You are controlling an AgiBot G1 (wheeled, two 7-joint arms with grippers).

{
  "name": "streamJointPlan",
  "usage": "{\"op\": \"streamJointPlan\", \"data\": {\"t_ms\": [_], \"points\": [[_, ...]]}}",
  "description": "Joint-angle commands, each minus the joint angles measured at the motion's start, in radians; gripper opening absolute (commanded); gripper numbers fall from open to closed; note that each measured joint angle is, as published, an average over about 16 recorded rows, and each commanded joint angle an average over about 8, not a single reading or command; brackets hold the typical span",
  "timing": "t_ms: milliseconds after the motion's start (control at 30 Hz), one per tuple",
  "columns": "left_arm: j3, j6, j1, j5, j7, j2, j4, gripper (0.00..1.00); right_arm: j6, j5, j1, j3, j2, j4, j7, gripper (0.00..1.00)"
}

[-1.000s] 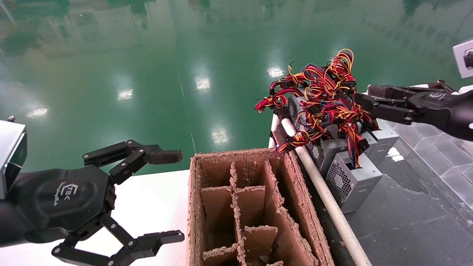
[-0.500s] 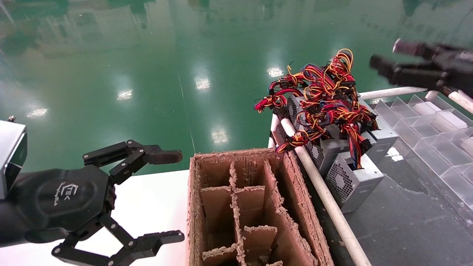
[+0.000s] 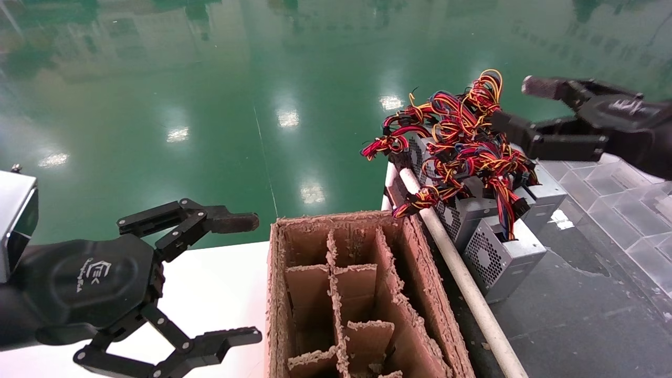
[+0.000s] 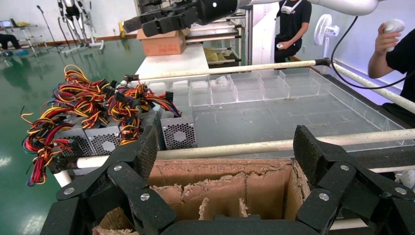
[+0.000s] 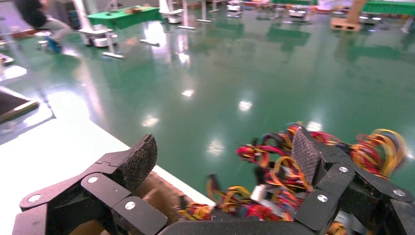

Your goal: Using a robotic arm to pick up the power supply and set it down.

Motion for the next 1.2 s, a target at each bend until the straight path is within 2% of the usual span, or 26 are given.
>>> {"op": "streamJointPlan", "data": {"t_ms": [33, 1200], "points": [[0.000, 0.000, 0.000, 0.000, 0.000, 0.000, 0.000, 1.00, -0.024, -0.001, -0.015, 0.018, -0.007, 0.003, -0.009, 1.00], [0.001, -0.001, 0.000, -0.001, 0.001, -0.001, 0.000, 1.00, -0.433, -0.017, -0.270, 0.336, -0.135, 0.056, -0.158, 1.00]]}}
